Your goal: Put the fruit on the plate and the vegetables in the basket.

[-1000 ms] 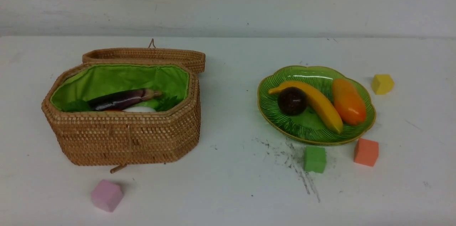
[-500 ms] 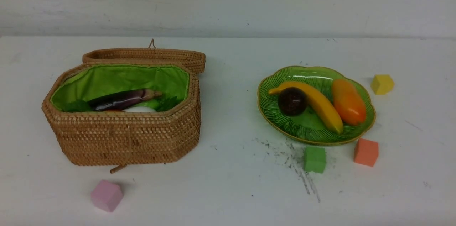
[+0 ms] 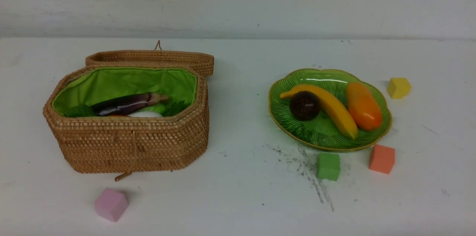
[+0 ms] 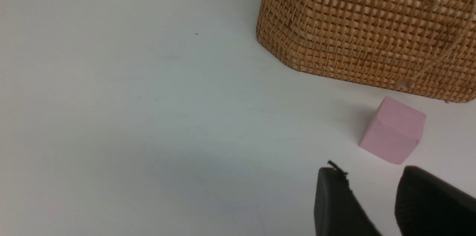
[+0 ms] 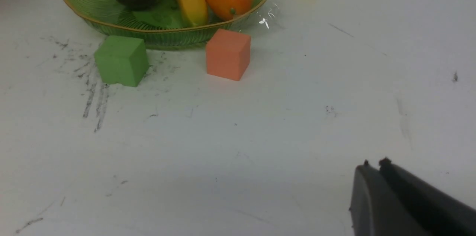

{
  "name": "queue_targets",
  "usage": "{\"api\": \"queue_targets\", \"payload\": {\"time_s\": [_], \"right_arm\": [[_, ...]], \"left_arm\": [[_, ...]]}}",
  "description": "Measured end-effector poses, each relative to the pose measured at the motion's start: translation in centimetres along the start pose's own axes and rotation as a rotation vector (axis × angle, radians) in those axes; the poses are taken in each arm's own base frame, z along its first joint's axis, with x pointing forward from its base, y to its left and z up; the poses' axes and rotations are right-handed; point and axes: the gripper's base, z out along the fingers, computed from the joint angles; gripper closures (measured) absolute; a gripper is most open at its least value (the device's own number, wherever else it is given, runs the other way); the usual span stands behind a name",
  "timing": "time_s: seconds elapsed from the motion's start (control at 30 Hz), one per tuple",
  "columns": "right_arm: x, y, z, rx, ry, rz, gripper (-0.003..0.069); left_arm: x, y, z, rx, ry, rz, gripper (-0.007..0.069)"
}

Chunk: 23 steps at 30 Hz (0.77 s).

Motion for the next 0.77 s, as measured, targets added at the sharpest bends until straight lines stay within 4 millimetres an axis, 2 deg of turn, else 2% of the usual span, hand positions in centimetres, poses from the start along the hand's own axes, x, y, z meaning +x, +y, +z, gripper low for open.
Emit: {"api": "queue_targets", "payload": {"time_s": [0.37,0.77], "right_arm": [[0.00,0.00,0.00,0.000,0.000,0.000,0.0601],[0.00,0.00,0.00,0.000,0.000,0.000,0.0583]], "left_arm": [[0.08,-0.39,0.01,0.070,0.015,0.025,0.0386],[0.08,-0.40,0.01,0.073,0.015,0.025,0.0386]]}}
